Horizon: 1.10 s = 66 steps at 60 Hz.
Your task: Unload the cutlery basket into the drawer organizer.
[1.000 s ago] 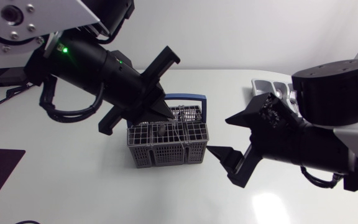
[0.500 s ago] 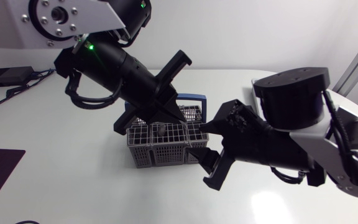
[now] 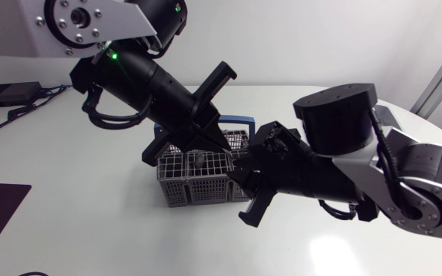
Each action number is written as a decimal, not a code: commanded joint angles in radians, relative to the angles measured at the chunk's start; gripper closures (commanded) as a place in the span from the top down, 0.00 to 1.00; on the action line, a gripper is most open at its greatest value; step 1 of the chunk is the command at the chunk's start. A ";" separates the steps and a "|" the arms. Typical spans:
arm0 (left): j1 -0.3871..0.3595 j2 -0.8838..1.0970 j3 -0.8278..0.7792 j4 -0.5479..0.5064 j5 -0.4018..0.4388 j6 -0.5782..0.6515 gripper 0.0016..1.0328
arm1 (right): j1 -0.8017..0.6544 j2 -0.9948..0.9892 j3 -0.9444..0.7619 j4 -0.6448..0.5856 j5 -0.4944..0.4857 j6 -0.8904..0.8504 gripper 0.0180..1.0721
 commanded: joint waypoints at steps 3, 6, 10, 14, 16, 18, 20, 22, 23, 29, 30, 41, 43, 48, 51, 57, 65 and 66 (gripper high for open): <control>0.009 0.021 0.030 -0.014 0.017 -0.019 0.04 | 0.006 0.016 0.027 0.013 0.004 0.020 0.14; 0.011 0.021 0.030 -0.016 0.021 -0.017 0.04 | 0.008 0.019 0.027 0.016 0.004 0.020 0.07; 0.011 0.021 0.030 -0.019 0.021 -0.017 0.04 | 0.012 0.022 0.025 0.015 0.009 0.019 0.05; 0.012 0.021 0.028 -0.019 0.022 -0.015 0.04 | 0.018 0.022 0.021 0.015 0.013 0.014 0.05; 0.012 0.021 0.028 -0.019 0.022 -0.015 0.04 | 0.020 0.022 0.018 0.013 0.013 0.011 0.05; 0.012 0.021 0.028 -0.019 0.028 -0.017 0.10 | 0.021 0.022 0.015 0.013 0.015 0.011 0.05; 0.014 0.021 0.030 -0.019 0.051 -0.015 0.18 | 0.020 0.020 0.013 0.013 0.020 0.011 0.05; 0.015 0.020 0.030 -0.017 0.057 -0.012 0.24 | 0.020 0.019 0.012 0.012 0.020 0.011 0.05; 0.015 0.018 0.031 -0.019 0.057 -0.012 0.26 | 0.020 0.017 0.012 0.010 0.020 0.011 0.05; 0.021 0.014 0.033 -0.019 0.057 -0.014 0.28 | 0.017 0.014 0.009 0.006 0.021 0.011 0.05; 0.021 0.012 0.033 -0.019 0.057 -0.014 0.29 | 0.017 0.013 0.007 0.006 0.021 0.011 0.05; 0.027 0.009 0.045 -0.016 0.062 0.000 0.70 | 0.012 -0.018 -0.001 -0.028 0.021 0.009 0.05; 0.032 0.008 0.047 -0.016 0.063 0.000 0.70 | 0.011 -0.024 -0.002 -0.037 0.021 0.009 0.05; 0.046 0.001 0.053 -0.014 0.063 0.000 0.77 | 0.006 -0.043 -0.011 -0.053 0.020 0.003 0.05; 0.054 -0.002 0.059 -0.014 0.063 0.000 0.82 | 0.002 -0.056 -0.019 -0.068 0.017 -0.004 0.05; 0.080 -0.002 0.077 -0.014 0.063 0.001 0.88 | -0.028 -0.089 -0.036 -0.102 -0.005 -0.024 0.05; 0.123 0.003 0.094 -0.013 0.057 0.021 0.90 | -0.124 -0.144 -0.056 -0.156 -0.062 -0.073 0.05; 0.129 0.005 0.096 -0.013 0.053 0.021 0.90 | -0.144 -0.152 -0.057 -0.162 -0.076 -0.080 0.05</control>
